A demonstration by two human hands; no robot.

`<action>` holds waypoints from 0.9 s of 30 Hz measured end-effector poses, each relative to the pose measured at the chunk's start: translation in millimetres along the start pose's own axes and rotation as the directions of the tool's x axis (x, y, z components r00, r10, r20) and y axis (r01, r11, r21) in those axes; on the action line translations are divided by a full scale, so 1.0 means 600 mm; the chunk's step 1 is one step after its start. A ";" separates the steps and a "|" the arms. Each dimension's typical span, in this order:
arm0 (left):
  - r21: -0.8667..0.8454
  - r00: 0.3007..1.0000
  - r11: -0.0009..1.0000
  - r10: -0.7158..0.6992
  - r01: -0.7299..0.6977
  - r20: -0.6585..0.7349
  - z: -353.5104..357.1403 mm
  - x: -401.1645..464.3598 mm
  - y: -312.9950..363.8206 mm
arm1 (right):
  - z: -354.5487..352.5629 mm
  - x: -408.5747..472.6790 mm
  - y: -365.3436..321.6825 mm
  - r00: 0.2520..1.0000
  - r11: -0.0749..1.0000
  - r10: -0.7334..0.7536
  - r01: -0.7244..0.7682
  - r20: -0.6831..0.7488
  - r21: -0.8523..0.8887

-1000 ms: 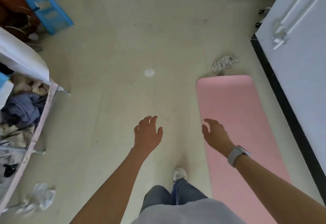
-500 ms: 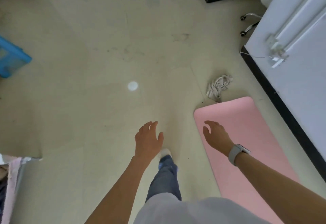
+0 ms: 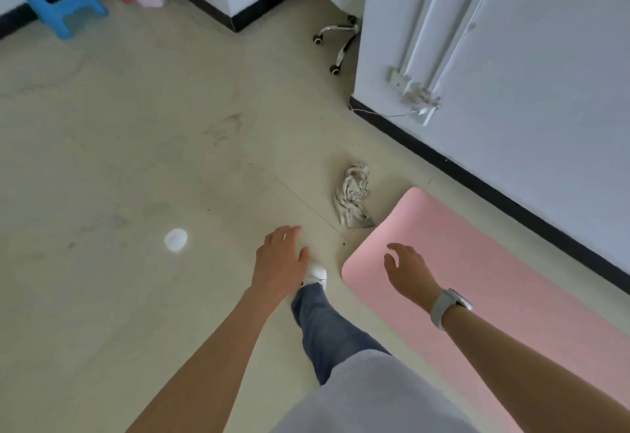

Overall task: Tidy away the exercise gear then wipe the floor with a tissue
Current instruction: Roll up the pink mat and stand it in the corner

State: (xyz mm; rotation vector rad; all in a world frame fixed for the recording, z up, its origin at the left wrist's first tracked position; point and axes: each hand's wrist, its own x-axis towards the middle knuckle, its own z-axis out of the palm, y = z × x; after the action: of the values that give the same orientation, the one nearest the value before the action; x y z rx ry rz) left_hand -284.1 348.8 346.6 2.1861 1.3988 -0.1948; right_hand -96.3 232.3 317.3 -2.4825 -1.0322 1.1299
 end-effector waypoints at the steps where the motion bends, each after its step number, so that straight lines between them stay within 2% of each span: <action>1: -0.006 1.000 1.000 0.017 -0.017 0.014 -0.018 0.042 0.002 | -0.008 0.035 -0.014 0.999 0.998 0.039 -0.038 -0.012 0.045; 3: 0.000 0.998 0.999 0.042 -0.042 0.041 -0.057 0.120 0.008 | -0.028 0.100 -0.048 0.994 0.986 0.109 -0.104 -0.030 0.131; 7: 0.095 0.978 0.979 0.168 -0.181 0.125 -0.125 0.265 0.043 | -0.082 0.188 -0.116 0.973 0.938 0.212 -0.177 -0.089 0.299; 11: 0.166 0.902 0.905 0.343 -0.392 0.264 -0.153 0.380 0.129 | -0.123 0.225 -0.141 0.933 0.855 0.328 -0.229 -0.144 0.465; 14: 0.202 0.782 0.785 0.482 -0.586 0.395 -0.139 0.456 0.203 | -0.127 0.237 -0.125 0.852 0.729 0.505 -0.336 -0.137 0.596; 17: 0.177 0.618 0.638 0.577 -0.749 0.534 -0.108 0.526 0.270 | -0.112 0.247 -0.107 0.739 0.574 0.669 -0.444 -0.081 0.688; 20: 0.131 0.456 0.511 0.586 -0.850 0.670 -0.074 0.578 0.321 | -0.086 0.265 -0.100 0.612 0.401 0.791 -0.495 -0.018 0.771; 22: 0.133 0.342 0.378 0.566 -0.916 0.750 -0.051 0.607 0.346 | -0.070 0.287 -0.097 0.532 0.289 0.847 -0.495 0.023 0.820; 25: 0.163 0.266 0.236 0.516 -0.958 0.814 -0.009 0.641 0.362 | -0.036 0.311 -0.097 0.463 0.145 0.880 -0.473 0.105 0.869; 27: 0.175 0.252 0.197 0.501 -0.965 0.828 0.005 0.657 0.364 | -0.019 0.320 -0.108 0.473 0.152 0.875 -0.462 0.098 0.874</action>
State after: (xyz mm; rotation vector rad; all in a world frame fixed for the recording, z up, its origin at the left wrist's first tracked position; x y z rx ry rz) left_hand 86.8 592.7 267.1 2.7001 -0.4983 -1.0623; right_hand -33.6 411.4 245.0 -2.0772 0.8650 0.7754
